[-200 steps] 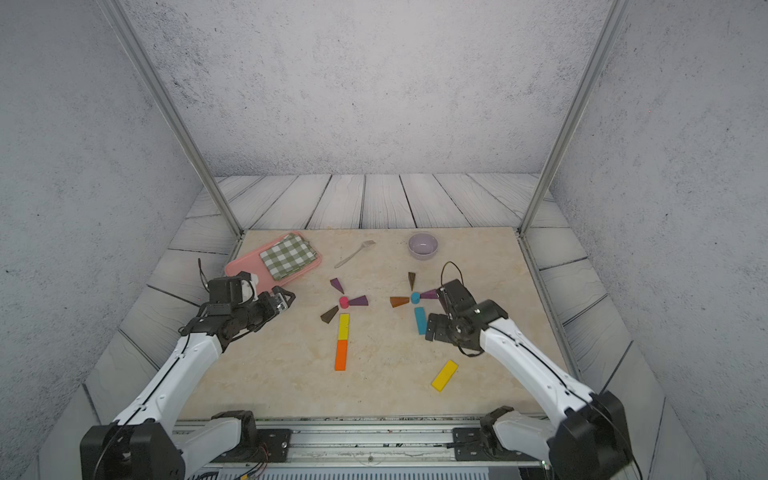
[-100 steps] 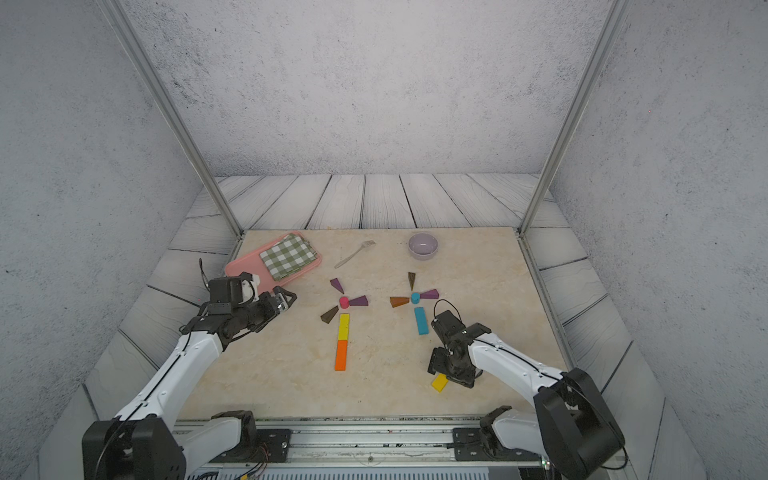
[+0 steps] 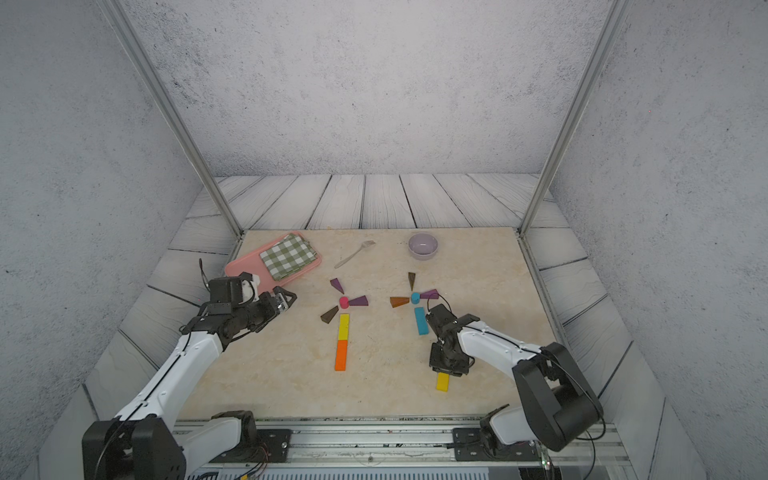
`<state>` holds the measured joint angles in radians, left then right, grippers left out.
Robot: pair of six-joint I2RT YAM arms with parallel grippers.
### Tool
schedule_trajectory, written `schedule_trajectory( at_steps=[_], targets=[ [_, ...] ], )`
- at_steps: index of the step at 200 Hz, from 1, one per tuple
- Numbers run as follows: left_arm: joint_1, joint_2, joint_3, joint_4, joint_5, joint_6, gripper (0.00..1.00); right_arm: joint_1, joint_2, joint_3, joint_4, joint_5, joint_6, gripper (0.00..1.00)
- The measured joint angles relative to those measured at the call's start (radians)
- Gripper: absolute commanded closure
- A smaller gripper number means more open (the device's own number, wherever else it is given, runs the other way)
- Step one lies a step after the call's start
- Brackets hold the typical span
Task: Assemble a small pinwheel with building blocks
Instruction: Assemble the building block at the center of the board.
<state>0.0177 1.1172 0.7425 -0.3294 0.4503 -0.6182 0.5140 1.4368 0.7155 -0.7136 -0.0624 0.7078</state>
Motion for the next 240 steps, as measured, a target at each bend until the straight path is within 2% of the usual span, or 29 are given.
schedule_trajectory(
  at_steps=[28,98,182,216,240],
  targets=[
    [0.000,0.000,0.000,-0.002,-0.001,0.000,0.04,0.000,0.068,0.061,-0.003,-0.010,-0.101,0.76],
    [0.003,0.000,0.000,-0.004,-0.011,0.001,0.04,-0.001,0.185,0.200,0.057,-0.021,-0.343,0.76],
    [0.003,0.000,0.000,-0.004,-0.018,0.001,0.04,-0.010,0.226,0.241,0.049,-0.025,-0.373,0.75],
    [0.003,0.000,0.000,-0.005,-0.019,0.001,0.04,-0.013,0.242,0.256,0.036,-0.024,-0.373,0.65],
    [0.004,0.000,0.000,-0.004,-0.020,0.001,0.04,-0.013,0.245,0.257,0.035,-0.021,-0.373,0.64]
  ],
)
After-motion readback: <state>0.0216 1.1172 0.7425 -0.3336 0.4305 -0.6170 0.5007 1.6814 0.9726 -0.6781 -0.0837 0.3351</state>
